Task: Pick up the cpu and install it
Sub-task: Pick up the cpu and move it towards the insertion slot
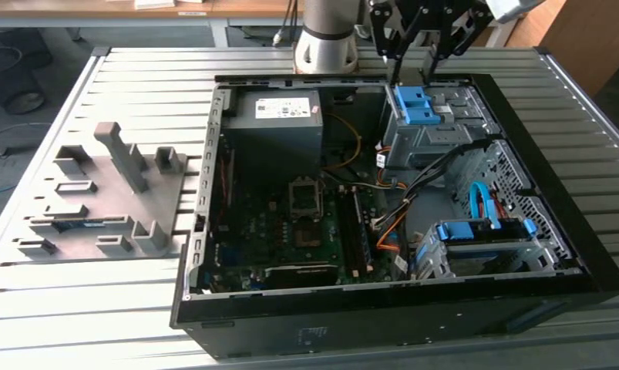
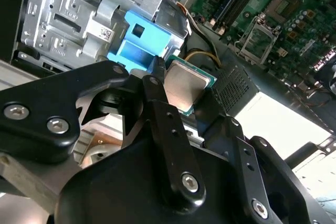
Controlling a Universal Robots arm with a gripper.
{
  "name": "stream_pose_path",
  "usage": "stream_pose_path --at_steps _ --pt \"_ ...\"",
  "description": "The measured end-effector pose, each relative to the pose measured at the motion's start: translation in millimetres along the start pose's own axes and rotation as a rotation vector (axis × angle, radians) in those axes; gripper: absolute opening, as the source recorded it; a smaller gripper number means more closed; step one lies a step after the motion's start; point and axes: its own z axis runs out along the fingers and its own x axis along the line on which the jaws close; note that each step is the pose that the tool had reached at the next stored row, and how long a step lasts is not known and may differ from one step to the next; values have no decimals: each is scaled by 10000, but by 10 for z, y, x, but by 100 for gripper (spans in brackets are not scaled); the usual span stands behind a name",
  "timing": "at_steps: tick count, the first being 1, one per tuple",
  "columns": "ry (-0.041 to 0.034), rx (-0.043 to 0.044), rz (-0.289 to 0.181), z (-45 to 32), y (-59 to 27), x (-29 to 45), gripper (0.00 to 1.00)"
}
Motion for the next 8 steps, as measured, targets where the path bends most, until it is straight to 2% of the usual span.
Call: stream_pose_path --at_steps 2,8 --pt "1 2 -2 23 -27 19 47" --pt "27 2 -1 122 -214 80 47"
